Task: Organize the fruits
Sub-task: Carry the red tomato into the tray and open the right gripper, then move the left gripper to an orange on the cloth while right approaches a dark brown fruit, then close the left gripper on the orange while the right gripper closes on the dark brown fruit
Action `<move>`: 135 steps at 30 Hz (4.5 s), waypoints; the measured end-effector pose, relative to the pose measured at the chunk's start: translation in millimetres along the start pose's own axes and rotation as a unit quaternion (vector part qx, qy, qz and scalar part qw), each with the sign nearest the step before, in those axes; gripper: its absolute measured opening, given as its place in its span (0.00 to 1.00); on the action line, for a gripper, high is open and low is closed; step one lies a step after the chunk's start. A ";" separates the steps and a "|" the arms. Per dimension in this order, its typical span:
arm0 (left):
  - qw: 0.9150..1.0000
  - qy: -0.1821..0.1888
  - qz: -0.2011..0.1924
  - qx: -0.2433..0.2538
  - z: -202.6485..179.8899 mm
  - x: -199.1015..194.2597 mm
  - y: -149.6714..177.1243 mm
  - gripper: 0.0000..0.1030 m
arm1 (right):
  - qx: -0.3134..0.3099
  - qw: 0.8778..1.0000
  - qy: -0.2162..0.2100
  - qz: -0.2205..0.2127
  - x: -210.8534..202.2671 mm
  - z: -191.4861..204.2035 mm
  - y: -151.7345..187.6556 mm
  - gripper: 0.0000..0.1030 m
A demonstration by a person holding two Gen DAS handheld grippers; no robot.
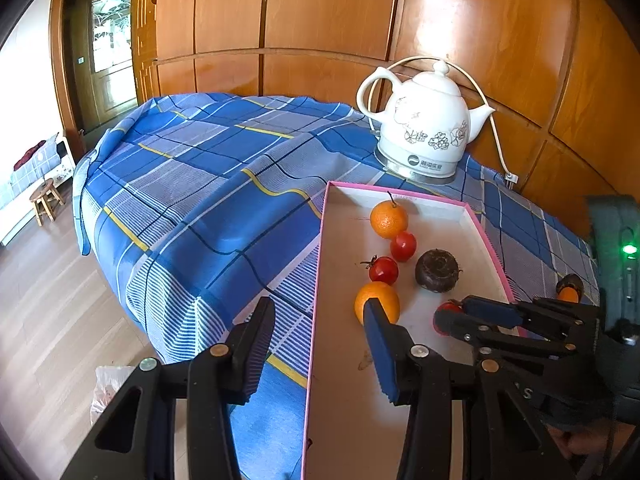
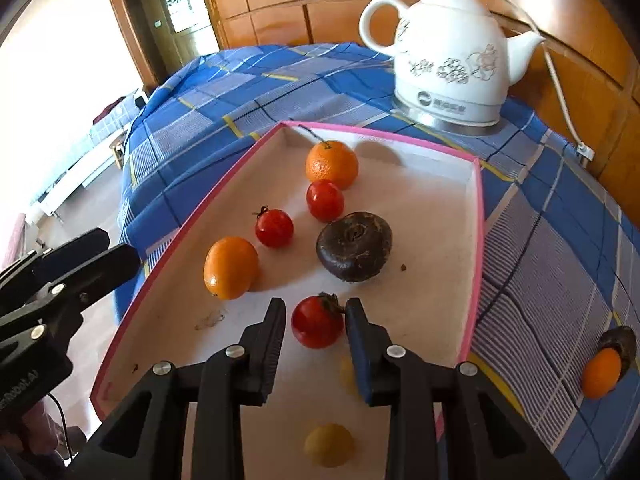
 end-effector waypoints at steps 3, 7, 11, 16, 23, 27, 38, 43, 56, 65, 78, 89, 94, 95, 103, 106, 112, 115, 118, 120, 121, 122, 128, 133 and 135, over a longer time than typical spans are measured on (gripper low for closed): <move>1.000 0.003 -0.004 0.003 -3.0 -3.6 -0.7 0.45 | 0.009 1.000 -0.003 -0.013 -11.0 0.5 1.7 0.30; 1.000 0.010 -0.009 0.008 -9.1 -11.1 -0.3 0.45 | 0.013 0.999 0.004 -0.037 -30.1 3.7 3.6 0.30; 1.000 0.019 -0.018 0.014 -16.2 -20.1 -1.0 0.45 | 0.005 0.998 0.027 -0.056 -47.4 4.6 4.7 0.30; 0.999 0.028 -0.027 0.025 -25.6 -31.3 0.2 0.45 | 0.018 0.996 0.038 -0.078 -67.9 1.0 10.6 0.30; 0.998 0.042 -0.037 0.042 -41.5 -44.8 3.9 0.45 | 0.031 0.992 0.061 -0.103 -93.6 -8.4 23.9 0.30; 0.996 0.051 -0.043 0.058 -53.1 -52.3 6.9 0.45 | 0.036 0.990 0.079 -0.113 -107.5 -16.0 31.3 0.30; 0.992 0.067 -0.052 0.095 -80.9 -67.6 12.5 0.45 | 0.031 0.982 0.138 -0.126 -154.7 -50.9 49.1 0.30; 0.989 0.076 -0.059 0.114 -97.8 -74.6 12.9 0.45 | 0.047 0.979 0.153 -0.129 -178.0 -74.7 58.2 0.30; 0.980 0.100 -0.064 0.159 -145.4 -83.2 14.7 0.45 | 0.103 0.968 0.179 -0.140 -239.1 -133.8 75.9 0.30; 0.967 0.139 -0.052 0.206 -194.0 -88.5 19.4 0.45 | 0.139 0.958 0.216 -0.131 -273.8 -184.7 92.8 0.30; 0.942 0.197 -0.003 0.271 -305.2 -62.2 35.4 0.62 | 0.205 0.947 0.208 -0.134 -287.1 -239.1 131.2 0.30; 0.934 0.207 0.016 0.290 -356.8 -20.8 43.3 0.63 | 0.231 0.949 0.158 -0.144 -278.3 -238.3 133.3 0.30; 0.931 0.224 0.034 0.287 -364.0 -9.3 49.0 0.36 | 0.218 0.953 0.155 -0.141 -274.4 -232.4 128.7 0.30; 0.931 0.230 0.037 0.280 -362.5 -9.3 49.6 0.36 | 0.215 0.954 0.156 -0.140 -273.8 -231.5 128.2 0.30; 0.935 0.232 0.033 0.265 -327.3 -33.4 72.6 0.36 | 0.211 0.955 0.166 -0.126 -267.1 -233.0 131.7 0.30; 0.936 0.235 0.036 0.259 -311.8 -43.4 86.1 0.36 | 0.210 0.955 0.170 -0.120 -264.3 -234.9 134.8 0.30; 0.936 0.227 0.002 0.267 -293.8 -55.0 102.6 0.36 | 0.213 0.959 0.156 -0.104 -250.8 -237.2 140.4 0.30; 0.937 0.233 -0.001 0.260 -291.7 -54.5 103.5 0.36 | 0.213 0.962 0.140 -0.097 -242.9 -232.9 142.0 0.30; 0.937 0.248 0.002 0.246 -289.5 -52.5 102.6 0.36 | 0.197 0.970 0.107 -0.093 -234.4 -217.7 135.0 0.30; 0.937 0.252 0.001 0.243 -289.8 -52.6 102.4 0.36 | 0.176 0.977 0.088 -0.088 -228.4 -205.9 125.4 0.32; 0.937 0.252 0.000 0.242 -289.9 -52.6 102.3 0.36 | 0.166 0.979 0.078 -0.087 -224.3 -200.1 119.4 0.35; 0.937 0.253 -0.002 0.241 -290.1 -52.7 102.2 0.36 | 0.157 0.982 0.068 -0.085 -219.4 -195.1 112.6 0.36; 0.937 0.260 -0.005 0.233 -289.3 -52.3 102.1 0.36 | 0.127 0.990 0.050 -0.040 -171.7 -186.2 79.6 0.47; 0.937 0.263 -0.009 0.230 -288.4 -52.5 102.8 0.36 | 0.104 0.993 0.062 -0.001 -135.2 -189.3 61.1 0.56; 0.937 0.265 -0.011 0.229 -288.0 -52.7 102.8 0.36 | 0.094 0.993 0.072 0.012 -124.6 -191.3 56.3 0.56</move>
Point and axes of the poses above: each gripper's, at about its wrist camera, not at the fingertips, and x roughly the way its jaws point, z to its left, y to its underside, the point moved 9 cm from there along x, roughly the way its jaws point, and after that the axes turned 15 degrees about -y, right-handed, at the moved point
